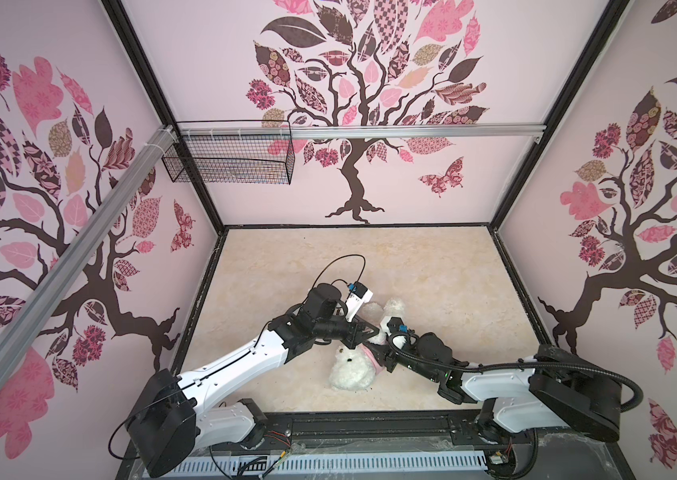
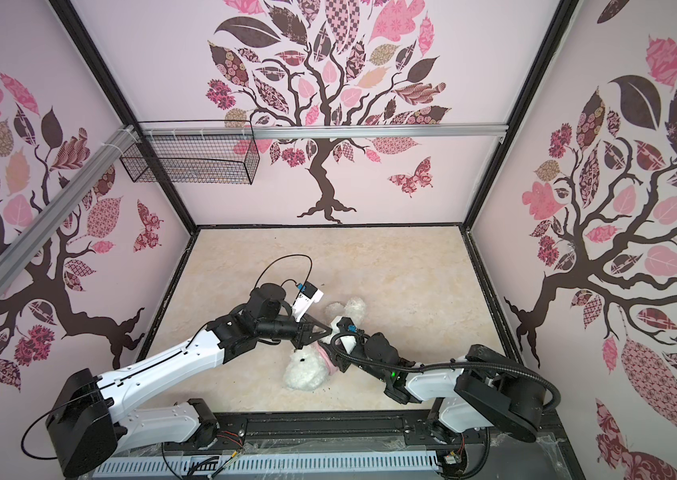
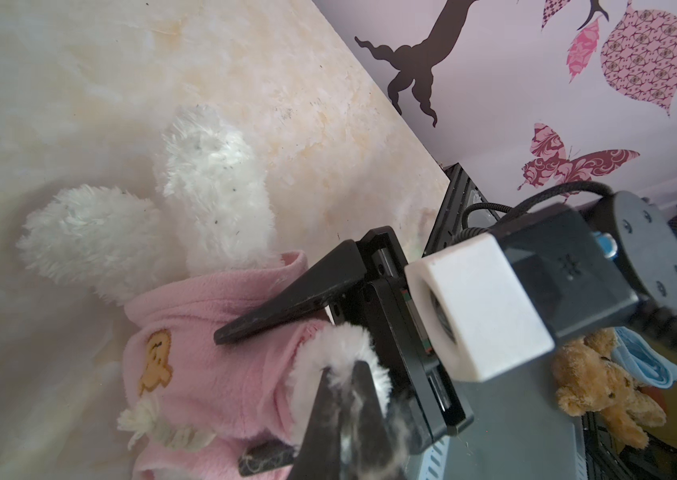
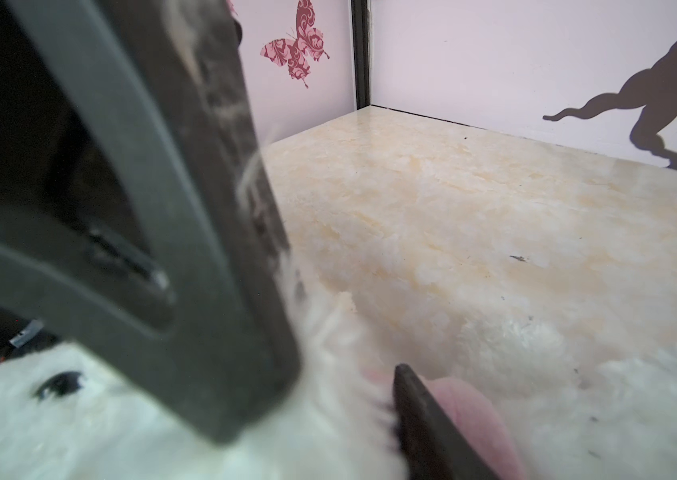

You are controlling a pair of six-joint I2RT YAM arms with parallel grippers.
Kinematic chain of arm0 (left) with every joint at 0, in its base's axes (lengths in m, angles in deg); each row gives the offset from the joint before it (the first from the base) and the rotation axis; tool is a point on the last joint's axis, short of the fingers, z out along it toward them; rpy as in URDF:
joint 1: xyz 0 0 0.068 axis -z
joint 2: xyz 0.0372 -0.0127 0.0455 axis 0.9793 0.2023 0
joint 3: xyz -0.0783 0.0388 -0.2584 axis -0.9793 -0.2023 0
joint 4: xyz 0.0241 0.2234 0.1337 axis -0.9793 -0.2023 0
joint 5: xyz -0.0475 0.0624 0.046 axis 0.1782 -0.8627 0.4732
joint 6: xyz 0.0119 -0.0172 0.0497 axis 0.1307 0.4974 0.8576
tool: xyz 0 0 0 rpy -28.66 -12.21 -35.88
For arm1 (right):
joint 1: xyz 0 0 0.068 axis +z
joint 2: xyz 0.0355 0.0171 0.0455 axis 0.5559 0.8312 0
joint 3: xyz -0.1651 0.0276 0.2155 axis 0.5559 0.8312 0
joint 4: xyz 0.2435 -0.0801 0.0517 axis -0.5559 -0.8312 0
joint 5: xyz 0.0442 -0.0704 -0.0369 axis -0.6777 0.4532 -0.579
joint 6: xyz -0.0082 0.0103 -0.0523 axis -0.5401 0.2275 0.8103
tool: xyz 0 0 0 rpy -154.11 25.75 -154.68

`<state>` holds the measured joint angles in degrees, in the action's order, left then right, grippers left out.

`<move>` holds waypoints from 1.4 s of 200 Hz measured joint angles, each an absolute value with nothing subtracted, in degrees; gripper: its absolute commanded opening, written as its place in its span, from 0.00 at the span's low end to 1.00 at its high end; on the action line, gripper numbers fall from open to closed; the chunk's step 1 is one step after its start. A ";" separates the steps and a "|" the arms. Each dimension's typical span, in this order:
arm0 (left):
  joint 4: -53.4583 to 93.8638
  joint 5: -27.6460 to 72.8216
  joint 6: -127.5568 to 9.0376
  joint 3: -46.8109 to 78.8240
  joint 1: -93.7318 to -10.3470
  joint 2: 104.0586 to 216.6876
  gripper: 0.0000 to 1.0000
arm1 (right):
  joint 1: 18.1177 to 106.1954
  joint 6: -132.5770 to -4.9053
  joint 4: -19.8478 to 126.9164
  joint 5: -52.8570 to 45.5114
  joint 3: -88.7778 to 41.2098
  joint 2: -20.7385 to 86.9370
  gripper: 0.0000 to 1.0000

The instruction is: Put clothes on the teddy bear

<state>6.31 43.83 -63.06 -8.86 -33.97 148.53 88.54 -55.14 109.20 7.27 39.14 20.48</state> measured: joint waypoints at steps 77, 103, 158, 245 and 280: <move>4.72 44.46 -50.23 -4.49 -45.53 155.00 0.00 | 82.37 -56.04 83.73 4.66 28.21 0.28 0.79; 3.62 42.78 -47.71 -2.00 -46.49 157.12 0.03 | 79.42 -56.28 78.36 6.89 27.60 -4.29 0.80; 9.48 40.29 -53.31 -5.45 -35.96 162.72 0.40 | 62.81 -64.17 67.99 6.48 27.56 -5.16 0.78; 12.50 33.90 -63.19 -11.61 -33.58 141.15 0.73 | 64.27 -68.23 73.48 -13.56 14.53 20.69 0.41; 9.57 26.47 -71.10 -14.59 -45.29 136.16 0.79 | 66.22 -68.82 71.89 -19.25 10.55 32.45 0.31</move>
